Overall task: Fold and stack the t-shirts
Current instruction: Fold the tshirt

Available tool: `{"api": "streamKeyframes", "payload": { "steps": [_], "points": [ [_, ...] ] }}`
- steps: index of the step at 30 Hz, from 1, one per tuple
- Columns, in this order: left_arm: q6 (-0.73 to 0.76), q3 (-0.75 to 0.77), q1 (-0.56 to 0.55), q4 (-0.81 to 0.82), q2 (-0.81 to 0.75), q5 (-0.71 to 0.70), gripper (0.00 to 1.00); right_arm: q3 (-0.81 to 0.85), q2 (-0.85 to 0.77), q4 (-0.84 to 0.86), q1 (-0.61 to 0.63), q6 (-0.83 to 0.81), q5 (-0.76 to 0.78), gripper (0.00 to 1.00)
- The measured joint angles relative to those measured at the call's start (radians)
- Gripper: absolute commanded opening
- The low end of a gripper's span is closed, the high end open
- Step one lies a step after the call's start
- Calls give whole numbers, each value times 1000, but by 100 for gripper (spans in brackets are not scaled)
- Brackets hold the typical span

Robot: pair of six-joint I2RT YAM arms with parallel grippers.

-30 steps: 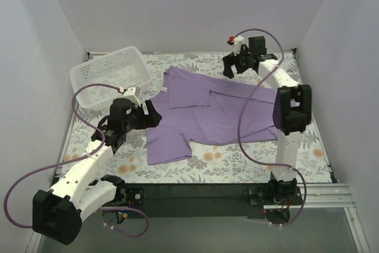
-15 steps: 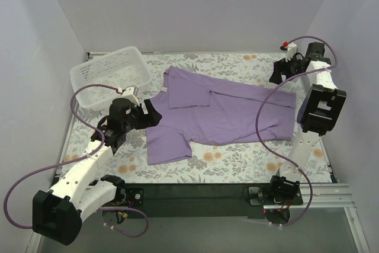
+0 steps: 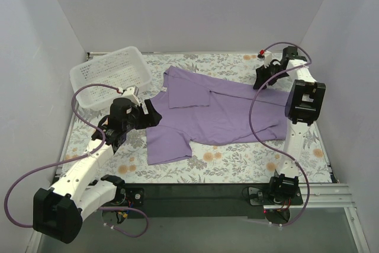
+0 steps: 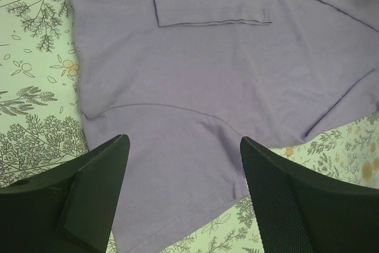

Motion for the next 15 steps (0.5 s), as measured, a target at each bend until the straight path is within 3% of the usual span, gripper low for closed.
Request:
{"api": "streamKeyframes", "payload": {
  "steps": [9,15],
  "points": [
    [0,0,0,0,-1,1,74,-24,0,-24,23,-28,5,51],
    [0,0,0,0,-3,1,74,-24,1,-45,18,-44,20,28]
  ]
}}
